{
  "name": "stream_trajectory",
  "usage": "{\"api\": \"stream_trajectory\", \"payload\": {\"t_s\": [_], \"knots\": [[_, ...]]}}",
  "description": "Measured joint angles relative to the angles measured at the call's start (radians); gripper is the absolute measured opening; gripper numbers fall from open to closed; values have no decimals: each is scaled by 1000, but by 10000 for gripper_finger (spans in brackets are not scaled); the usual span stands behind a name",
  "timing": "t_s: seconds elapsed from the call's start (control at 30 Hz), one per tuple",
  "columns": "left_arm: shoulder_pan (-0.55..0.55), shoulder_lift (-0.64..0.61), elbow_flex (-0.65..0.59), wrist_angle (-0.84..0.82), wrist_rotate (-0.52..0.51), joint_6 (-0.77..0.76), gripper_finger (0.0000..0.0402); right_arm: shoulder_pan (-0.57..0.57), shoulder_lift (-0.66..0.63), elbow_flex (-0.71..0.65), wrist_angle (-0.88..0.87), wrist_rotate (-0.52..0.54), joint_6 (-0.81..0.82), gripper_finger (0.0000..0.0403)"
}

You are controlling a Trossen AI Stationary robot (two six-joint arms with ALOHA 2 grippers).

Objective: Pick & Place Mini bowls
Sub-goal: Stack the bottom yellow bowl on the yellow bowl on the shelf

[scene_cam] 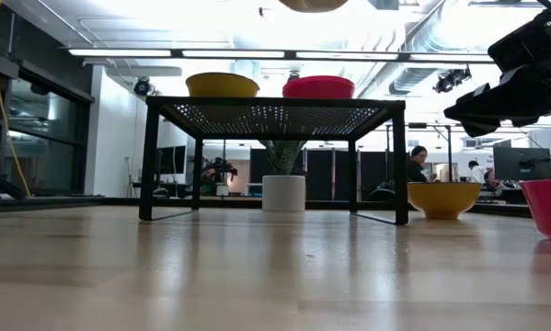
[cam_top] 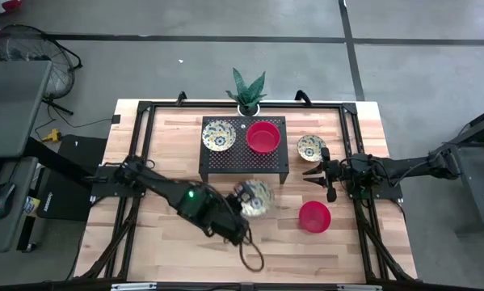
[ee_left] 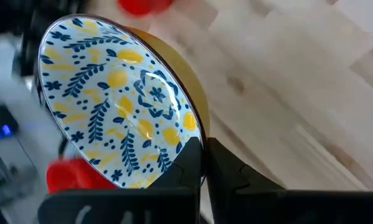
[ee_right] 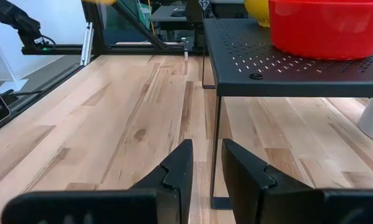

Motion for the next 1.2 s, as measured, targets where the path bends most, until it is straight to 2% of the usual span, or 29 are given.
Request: {"api": "stream_trajectory", "payload": {"t_s": [0.23,0.47,0.63,0.87,1.2], "knots": [[83,-71,-1,-106,-86,-183,0,0,0,0,0,0,0,73],[196,-110,0,-103,-71,-306,0,0,0,0,0,0,0,73],[286,-106,-2,-103,-9,-311,0,0,0,0,0,0,0,73],[395,-107,-2,-102,26,-279,0,0,0,0,0,0,0,73],[493,-151,-30,-105,77,-266,0,0,0,0,0,0,0,73]]}}
